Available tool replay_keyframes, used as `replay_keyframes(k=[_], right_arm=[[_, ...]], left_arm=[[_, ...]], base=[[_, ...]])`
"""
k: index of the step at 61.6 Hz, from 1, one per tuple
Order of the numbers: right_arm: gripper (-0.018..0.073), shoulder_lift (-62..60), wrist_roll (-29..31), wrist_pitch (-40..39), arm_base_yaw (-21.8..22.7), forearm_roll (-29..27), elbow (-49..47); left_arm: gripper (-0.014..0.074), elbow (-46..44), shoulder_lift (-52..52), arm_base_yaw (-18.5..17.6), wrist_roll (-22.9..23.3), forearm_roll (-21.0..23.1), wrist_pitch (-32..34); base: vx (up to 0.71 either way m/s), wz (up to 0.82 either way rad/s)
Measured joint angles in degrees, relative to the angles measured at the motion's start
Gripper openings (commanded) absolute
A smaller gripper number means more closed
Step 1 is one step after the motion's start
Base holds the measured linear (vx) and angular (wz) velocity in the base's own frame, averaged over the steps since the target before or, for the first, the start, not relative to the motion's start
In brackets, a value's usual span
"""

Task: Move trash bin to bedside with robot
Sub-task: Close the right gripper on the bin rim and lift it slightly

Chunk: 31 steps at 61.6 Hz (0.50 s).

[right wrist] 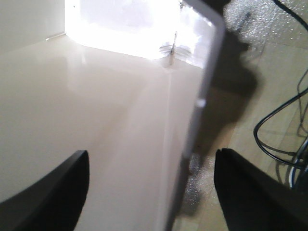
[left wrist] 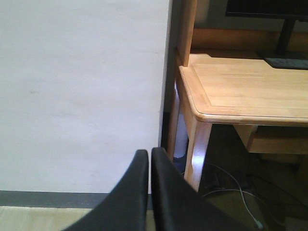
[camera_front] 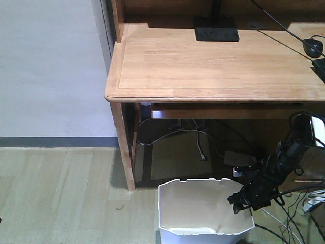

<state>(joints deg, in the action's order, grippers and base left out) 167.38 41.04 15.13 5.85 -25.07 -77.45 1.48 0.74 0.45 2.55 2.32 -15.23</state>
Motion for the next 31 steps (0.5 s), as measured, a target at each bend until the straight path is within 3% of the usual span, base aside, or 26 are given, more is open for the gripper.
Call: replay_keyframes(k=[11, 17, 26, 31], right_arm=[[0.0468, 3.8, -0.1, 3.7, 0.0, -0.6, -4.8], [0.0323, 5.1, -0.8, 5.1, 0.0, -0.9, -6.9], [-0.0019, 5.4, -2.0, 4.9, 0.2, -0.9, -7.6], [-0.0013, 5.4, -2.1, 4.4, 0.7, -1.4, -7.7]], left_arm=[[-0.0006, 0.0, 0.0, 0.0, 0.0, 0.0, 0.0], [-0.0006, 0.0, 0.0, 0.0, 0.0, 0.0, 0.0], [-0.0006, 0.0, 0.0, 0.0, 0.0, 0.0, 0.0], [-0.0006, 0.0, 0.0, 0.0, 0.0, 0.0, 0.0]], base=[[0.00, 0.00], [0.00, 0.00], [0.00, 0.00], [0.00, 0.00]])
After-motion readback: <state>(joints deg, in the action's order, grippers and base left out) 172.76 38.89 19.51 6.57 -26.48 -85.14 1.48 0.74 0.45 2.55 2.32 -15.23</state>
